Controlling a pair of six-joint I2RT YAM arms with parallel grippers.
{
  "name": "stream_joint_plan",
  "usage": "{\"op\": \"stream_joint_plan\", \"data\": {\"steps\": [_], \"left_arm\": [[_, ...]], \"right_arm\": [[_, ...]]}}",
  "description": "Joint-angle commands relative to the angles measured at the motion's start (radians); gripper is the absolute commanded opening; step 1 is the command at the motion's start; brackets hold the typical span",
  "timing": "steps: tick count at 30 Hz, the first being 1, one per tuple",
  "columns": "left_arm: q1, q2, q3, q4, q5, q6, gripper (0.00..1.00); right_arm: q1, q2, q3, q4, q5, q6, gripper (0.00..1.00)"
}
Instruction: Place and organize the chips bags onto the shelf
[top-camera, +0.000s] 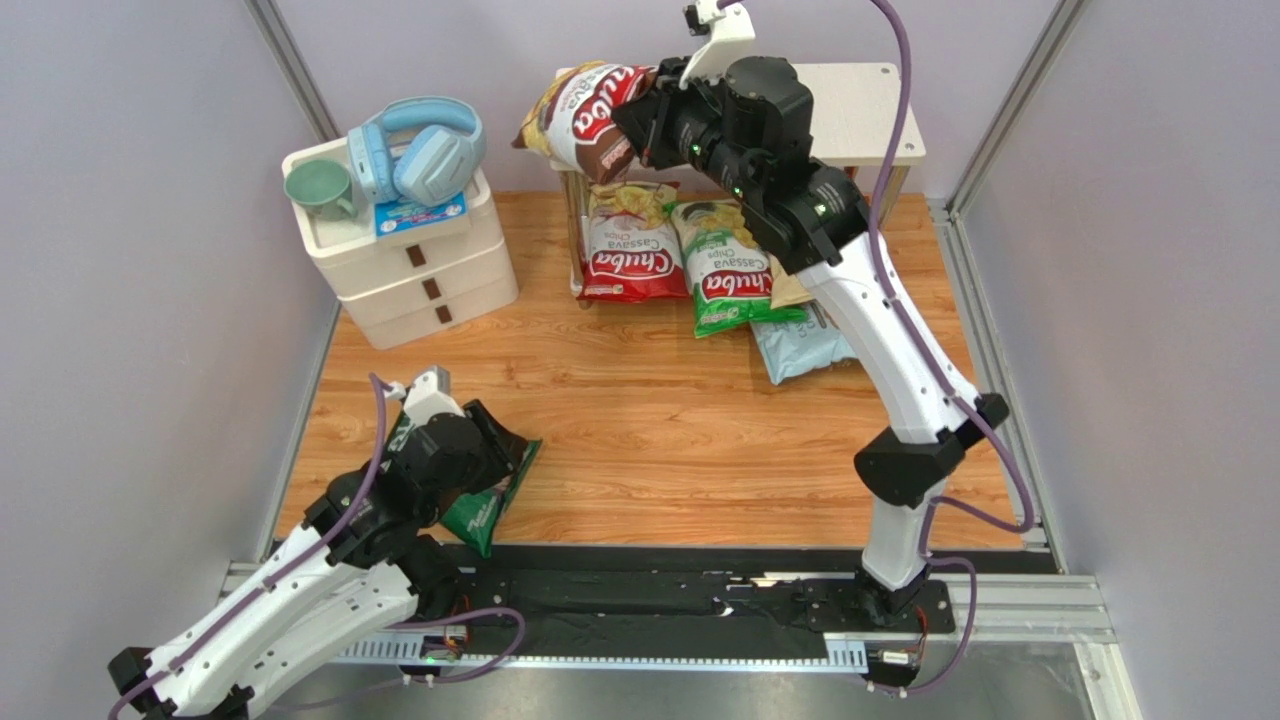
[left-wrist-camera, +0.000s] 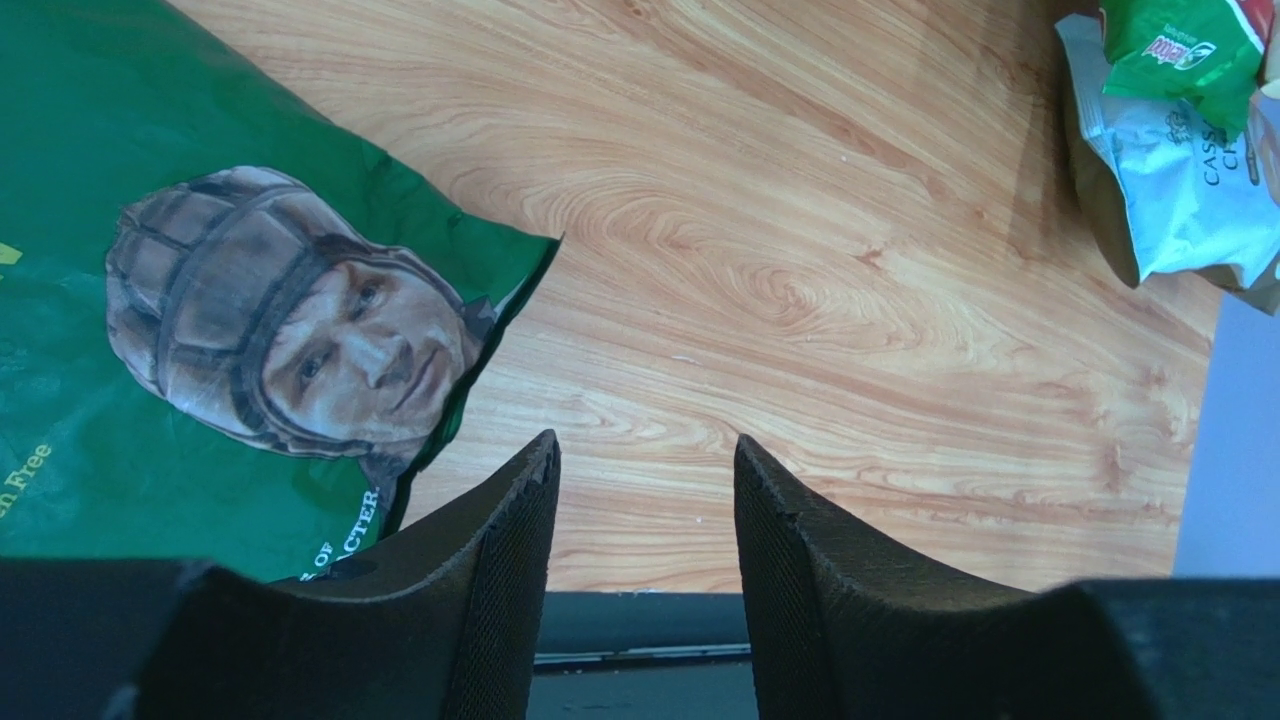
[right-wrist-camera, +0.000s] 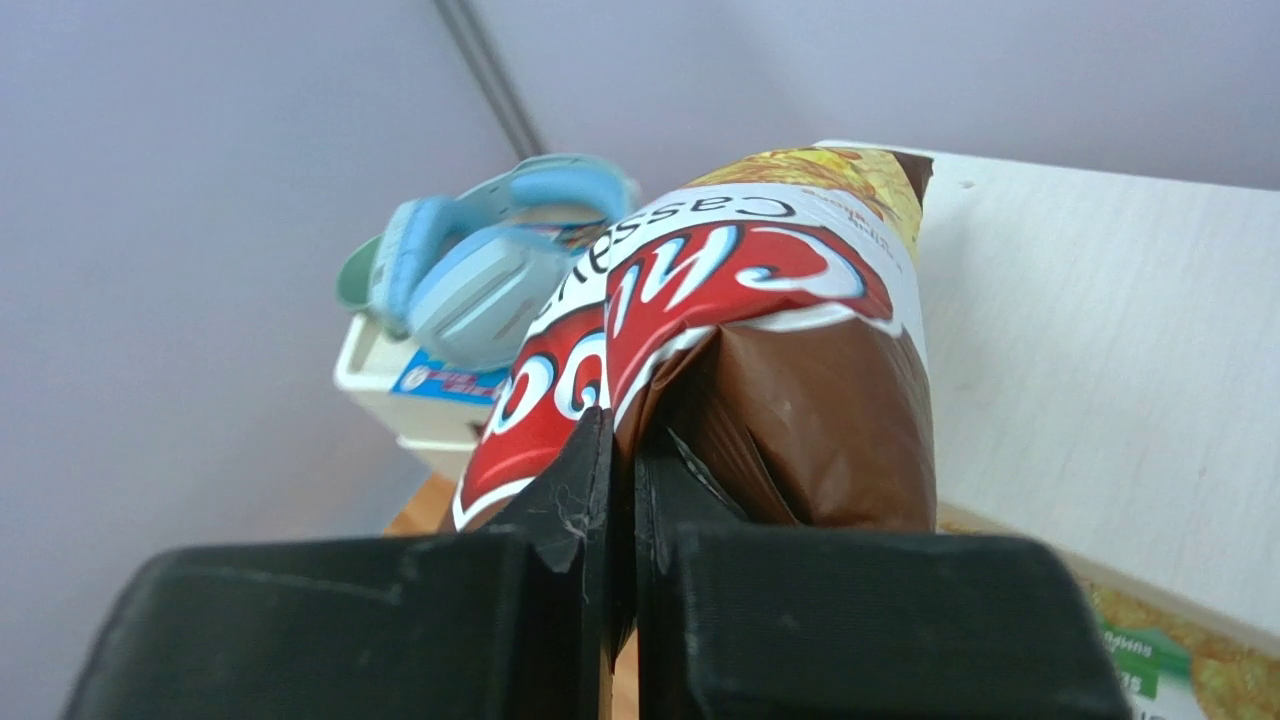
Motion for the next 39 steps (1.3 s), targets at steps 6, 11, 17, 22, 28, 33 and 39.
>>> {"op": "stream_joint_plan", "data": {"steps": [6,11,17,22,28,33,39], "left_arm": [[0.003,-0.007,-0.02,0.005,0.035,-0.007,0.51],[0.003,-0.026,-0.034,-0.011,0.029,-0.015,0.5],[0.001,-0.04,-0.051,-0.02,0.021,-0.01,0.5],[0.003,-0.027,-0.057,-0.011,0.021,-0.01,0.5],[0.001,0.011,-0.031,-0.015,0.029,0.013,0.5],[0.003,-0.004,-0.029,-0.034,0.019,0.007,0.5],[0.003,-0.007,-0.02,-0.06,0.015,0.016,0.47]], "right_arm": [[-0.075,0.155,-0.061,0.413,0.031,0.071,0.0],[-0.048,0.062,-0.307,0.68,0.269,0.117,0.0],[-0.003,0.015,-0.447,0.771,0.5,0.089,0.0],[0.071,-0.005,-0.539,0.932,0.79,0.022,0.0],[0.104,0.107,-0.401,0.888,0.778,0.011,0.0],[0.101,0.172,-0.324,0.813,0.749,0.066,0.0],[0.1,0.221,-0.321,0.802,0.755,0.165,0.0]]}}
